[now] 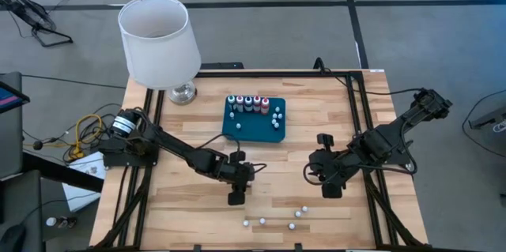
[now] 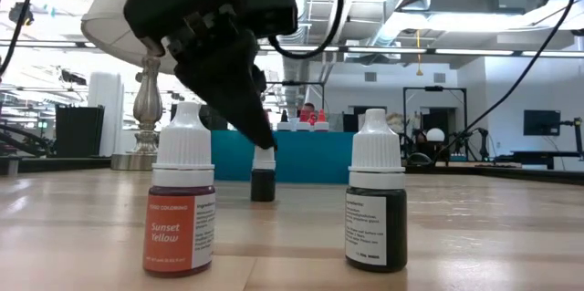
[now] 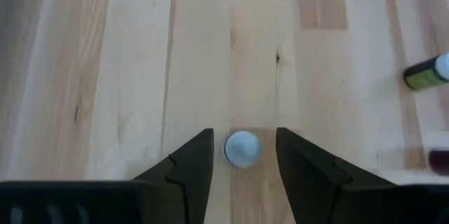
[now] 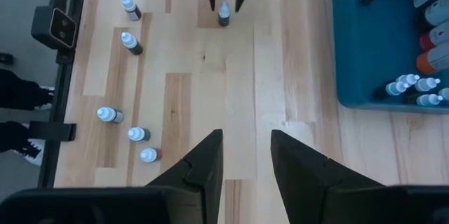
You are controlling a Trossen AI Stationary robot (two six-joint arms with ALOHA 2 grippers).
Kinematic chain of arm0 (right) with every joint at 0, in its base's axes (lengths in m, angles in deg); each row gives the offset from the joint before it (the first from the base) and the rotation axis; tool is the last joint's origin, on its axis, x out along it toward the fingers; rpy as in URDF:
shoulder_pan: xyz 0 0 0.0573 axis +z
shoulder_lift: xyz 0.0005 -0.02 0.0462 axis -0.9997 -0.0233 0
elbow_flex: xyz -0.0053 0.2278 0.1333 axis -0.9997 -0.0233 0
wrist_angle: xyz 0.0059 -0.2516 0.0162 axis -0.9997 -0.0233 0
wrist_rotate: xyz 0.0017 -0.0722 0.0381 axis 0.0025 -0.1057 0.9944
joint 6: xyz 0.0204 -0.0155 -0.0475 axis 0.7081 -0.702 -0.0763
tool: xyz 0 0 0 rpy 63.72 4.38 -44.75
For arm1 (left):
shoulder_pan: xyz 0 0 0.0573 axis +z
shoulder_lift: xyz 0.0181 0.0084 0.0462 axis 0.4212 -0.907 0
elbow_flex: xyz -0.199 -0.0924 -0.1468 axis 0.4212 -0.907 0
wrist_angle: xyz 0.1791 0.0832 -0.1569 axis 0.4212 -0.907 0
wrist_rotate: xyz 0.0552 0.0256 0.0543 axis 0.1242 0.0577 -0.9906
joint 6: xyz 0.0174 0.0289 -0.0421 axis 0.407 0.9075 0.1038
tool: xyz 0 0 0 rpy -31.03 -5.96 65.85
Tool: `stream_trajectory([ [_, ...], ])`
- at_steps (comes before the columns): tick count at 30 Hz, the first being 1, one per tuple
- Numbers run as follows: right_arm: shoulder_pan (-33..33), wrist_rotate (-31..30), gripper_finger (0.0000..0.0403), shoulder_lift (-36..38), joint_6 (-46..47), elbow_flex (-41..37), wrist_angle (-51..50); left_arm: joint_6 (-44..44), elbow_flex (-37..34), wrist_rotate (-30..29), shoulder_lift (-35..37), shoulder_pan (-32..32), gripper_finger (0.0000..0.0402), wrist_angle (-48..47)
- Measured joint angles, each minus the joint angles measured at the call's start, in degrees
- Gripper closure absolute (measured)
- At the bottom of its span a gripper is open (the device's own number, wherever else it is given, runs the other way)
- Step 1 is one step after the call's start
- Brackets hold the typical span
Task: Pick & Place food coloring
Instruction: Put the small black food coloring bottle into the bin
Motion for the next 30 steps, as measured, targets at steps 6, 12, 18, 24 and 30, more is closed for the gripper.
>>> stream_trajectory([
  [6,0.0,-0.8,0.0292,0.0,0.0,0.0,0.1,0.7,0.0,0.4,0.3,0.3,0.0255,-0.4],
  [12,0.0,-1.0,0.0292,0.0,0.0,0.0,0.1,2.4,0.0,0.5,0.3,0.2,0.0255,-0.4],
  [18,0.0,-1.0,0.0292,0.0,0.0,0.0,0.1,3.0,0.0,0.5,0.3,0.5,0.0255,-1.1],
  [24,0.0,-1.2,0.0292,0.0,0.0,0.0,0.2,4.0,0.0,0.3,0.3,0.6,0.0255,-1.1],
  [30,0.0,-2.2,0.0292,0.0,0.0,0.0,0.2,4.6,0.0,0.2,-0.1,0.7,0.0255,-0.8],
])
